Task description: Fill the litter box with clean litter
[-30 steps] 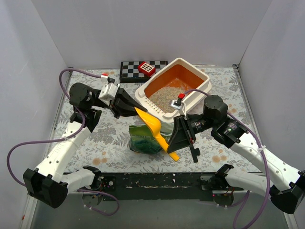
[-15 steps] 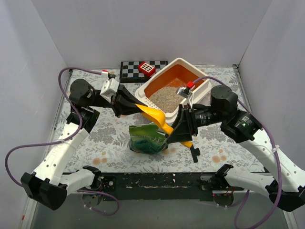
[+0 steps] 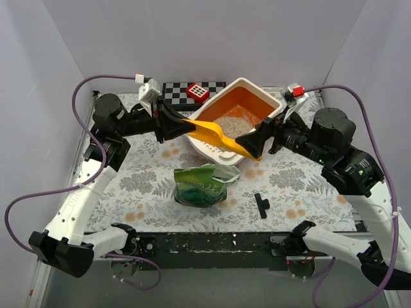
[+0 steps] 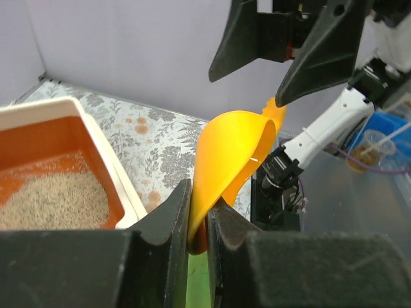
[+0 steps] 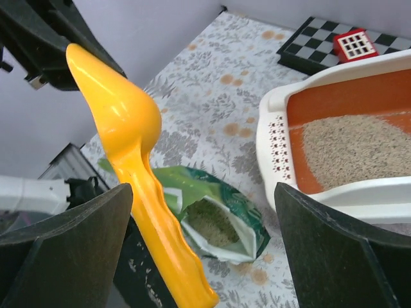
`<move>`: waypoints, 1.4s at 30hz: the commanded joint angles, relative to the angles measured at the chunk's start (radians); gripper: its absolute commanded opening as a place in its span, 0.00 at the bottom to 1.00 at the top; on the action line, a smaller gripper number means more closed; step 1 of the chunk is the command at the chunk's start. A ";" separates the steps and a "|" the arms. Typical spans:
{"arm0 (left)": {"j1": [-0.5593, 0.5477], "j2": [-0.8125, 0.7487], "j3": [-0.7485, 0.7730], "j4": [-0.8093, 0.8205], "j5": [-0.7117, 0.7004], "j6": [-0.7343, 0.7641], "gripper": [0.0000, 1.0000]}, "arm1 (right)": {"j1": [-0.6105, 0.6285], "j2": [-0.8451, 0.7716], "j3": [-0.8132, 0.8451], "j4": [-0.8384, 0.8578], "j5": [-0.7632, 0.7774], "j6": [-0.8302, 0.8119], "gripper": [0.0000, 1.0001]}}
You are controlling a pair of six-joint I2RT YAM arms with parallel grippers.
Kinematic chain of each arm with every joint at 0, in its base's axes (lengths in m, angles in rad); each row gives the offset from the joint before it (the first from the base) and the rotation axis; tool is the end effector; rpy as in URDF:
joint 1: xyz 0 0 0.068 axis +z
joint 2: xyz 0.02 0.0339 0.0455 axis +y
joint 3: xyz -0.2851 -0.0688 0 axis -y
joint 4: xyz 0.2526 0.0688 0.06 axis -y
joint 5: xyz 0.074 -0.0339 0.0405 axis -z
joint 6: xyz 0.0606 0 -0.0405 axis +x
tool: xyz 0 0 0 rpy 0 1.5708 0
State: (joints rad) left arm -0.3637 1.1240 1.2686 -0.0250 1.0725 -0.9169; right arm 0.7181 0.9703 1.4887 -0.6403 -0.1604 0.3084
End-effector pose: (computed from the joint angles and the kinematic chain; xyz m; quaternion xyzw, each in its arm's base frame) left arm 0.2057 -0.1353 0.4787 0.2119 0.6531 -0.6561 0.3132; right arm 0.1302 0.1267 0.5097 -0.2038 0.7201 0.3766 0.5460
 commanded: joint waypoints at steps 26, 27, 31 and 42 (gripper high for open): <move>0.315 -0.090 -0.345 0.240 -0.028 -0.738 0.00 | -0.091 0.137 -0.303 0.812 -0.265 0.333 0.95; 0.318 -0.090 -0.347 0.241 -0.022 -0.744 0.00 | -0.091 0.140 -0.306 0.820 -0.266 0.339 0.95; 0.325 -0.082 -0.338 0.234 -0.016 -0.744 0.00 | -0.091 0.157 -0.317 0.832 -0.292 0.350 0.93; 0.350 -0.055 -0.360 0.289 -0.016 -0.787 0.00 | -0.091 0.203 -0.303 0.847 -0.383 0.428 0.77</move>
State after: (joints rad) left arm -0.0246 1.0729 0.9203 0.2100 1.0424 -1.6760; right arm 0.6292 1.1645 1.1656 0.1501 -0.4992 0.7040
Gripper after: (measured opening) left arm 0.102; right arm 0.784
